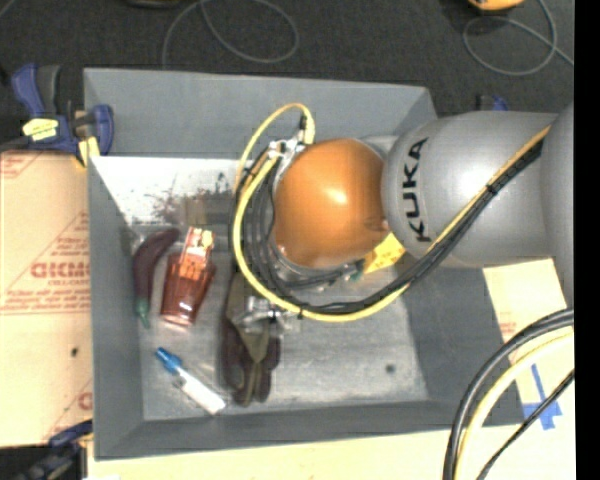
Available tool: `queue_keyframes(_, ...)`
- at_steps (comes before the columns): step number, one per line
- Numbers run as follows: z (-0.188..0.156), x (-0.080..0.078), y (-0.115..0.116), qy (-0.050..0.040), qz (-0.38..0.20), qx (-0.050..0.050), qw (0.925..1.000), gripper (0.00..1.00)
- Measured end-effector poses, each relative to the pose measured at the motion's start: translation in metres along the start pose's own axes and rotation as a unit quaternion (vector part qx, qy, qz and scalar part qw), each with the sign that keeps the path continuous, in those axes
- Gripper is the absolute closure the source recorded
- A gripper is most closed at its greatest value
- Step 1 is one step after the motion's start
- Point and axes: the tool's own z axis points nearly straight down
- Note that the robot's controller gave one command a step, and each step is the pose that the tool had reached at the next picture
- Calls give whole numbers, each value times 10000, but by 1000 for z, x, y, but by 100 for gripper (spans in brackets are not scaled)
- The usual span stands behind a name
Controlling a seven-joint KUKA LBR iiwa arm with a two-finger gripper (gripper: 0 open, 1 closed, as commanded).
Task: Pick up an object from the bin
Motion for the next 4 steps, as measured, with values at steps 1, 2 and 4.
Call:
queue_keyframes(1,-20,1,-11,-39,104,93,9999,100)
queue_keyframes(2,-14,12,7,-4,127,-9,9999,100)
queue_keyframes(4,-77,2,24,-17,210,-4,9998,100)
